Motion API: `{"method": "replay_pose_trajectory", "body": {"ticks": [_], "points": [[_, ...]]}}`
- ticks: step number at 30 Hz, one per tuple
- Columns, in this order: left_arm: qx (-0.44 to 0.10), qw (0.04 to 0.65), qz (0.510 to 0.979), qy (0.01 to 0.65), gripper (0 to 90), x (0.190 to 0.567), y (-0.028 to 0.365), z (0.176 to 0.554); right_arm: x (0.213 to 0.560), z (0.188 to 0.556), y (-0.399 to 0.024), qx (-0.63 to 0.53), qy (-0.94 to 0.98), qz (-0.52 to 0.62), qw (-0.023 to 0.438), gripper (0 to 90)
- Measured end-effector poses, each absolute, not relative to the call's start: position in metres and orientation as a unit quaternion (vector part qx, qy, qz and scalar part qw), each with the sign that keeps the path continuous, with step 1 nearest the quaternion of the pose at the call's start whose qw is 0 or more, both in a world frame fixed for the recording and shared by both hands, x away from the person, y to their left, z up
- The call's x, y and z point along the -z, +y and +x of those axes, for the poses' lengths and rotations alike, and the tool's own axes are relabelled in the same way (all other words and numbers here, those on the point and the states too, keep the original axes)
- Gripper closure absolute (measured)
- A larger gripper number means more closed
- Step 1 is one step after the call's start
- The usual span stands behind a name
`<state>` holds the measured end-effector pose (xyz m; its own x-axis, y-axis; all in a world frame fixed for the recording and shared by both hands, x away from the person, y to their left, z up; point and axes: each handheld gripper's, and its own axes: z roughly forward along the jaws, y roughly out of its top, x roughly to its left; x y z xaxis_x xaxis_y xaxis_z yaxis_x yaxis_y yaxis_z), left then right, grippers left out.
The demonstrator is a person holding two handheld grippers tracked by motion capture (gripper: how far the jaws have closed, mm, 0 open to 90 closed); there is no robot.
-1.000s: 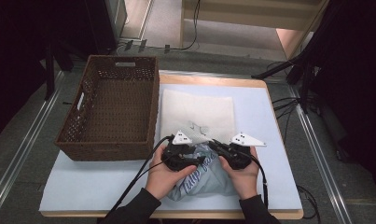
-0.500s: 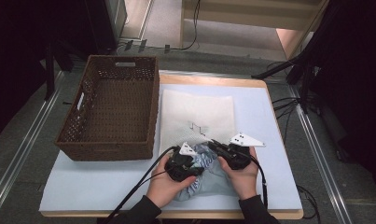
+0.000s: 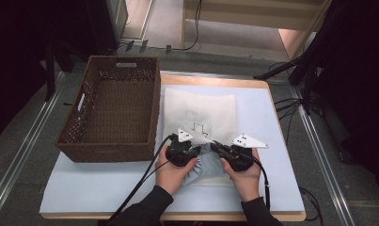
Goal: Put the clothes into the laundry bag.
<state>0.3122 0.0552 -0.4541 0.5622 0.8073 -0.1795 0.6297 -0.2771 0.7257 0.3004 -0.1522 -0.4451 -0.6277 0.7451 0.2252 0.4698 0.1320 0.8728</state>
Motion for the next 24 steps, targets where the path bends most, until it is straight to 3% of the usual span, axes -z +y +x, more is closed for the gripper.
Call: {"method": "replay_pose_trajectory", "body": {"ticks": [6, 15, 17, 20, 24], "points": [[-0.105, 0.403, 0.808, 0.417, 50.0, 0.444, 0.061, 0.299, 0.448, 0.302, -0.154, -0.513, 0.740, 0.416, 0.132, 86.8], [-0.063, 0.397, 0.834, 0.377, 33.3, 0.447, 0.070, 0.271, 0.448, 0.302, -0.154, -0.512, 0.739, 0.417, 0.132, 86.8], [-0.067, 0.385, 0.841, 0.374, 33.9, 0.452, 0.069, 0.269, 0.449, 0.302, -0.153, -0.511, 0.740, 0.417, 0.132, 86.8], [-0.080, 0.370, 0.845, 0.378, 42.7, 0.458, 0.066, 0.269, 0.449, 0.302, -0.153, -0.510, 0.741, 0.416, 0.132, 86.7], [-0.091, 0.361, 0.845, 0.384, 64.8, 0.458, 0.064, 0.273, 0.449, 0.302, -0.152, -0.510, 0.741, 0.416, 0.132, 86.7]]}}
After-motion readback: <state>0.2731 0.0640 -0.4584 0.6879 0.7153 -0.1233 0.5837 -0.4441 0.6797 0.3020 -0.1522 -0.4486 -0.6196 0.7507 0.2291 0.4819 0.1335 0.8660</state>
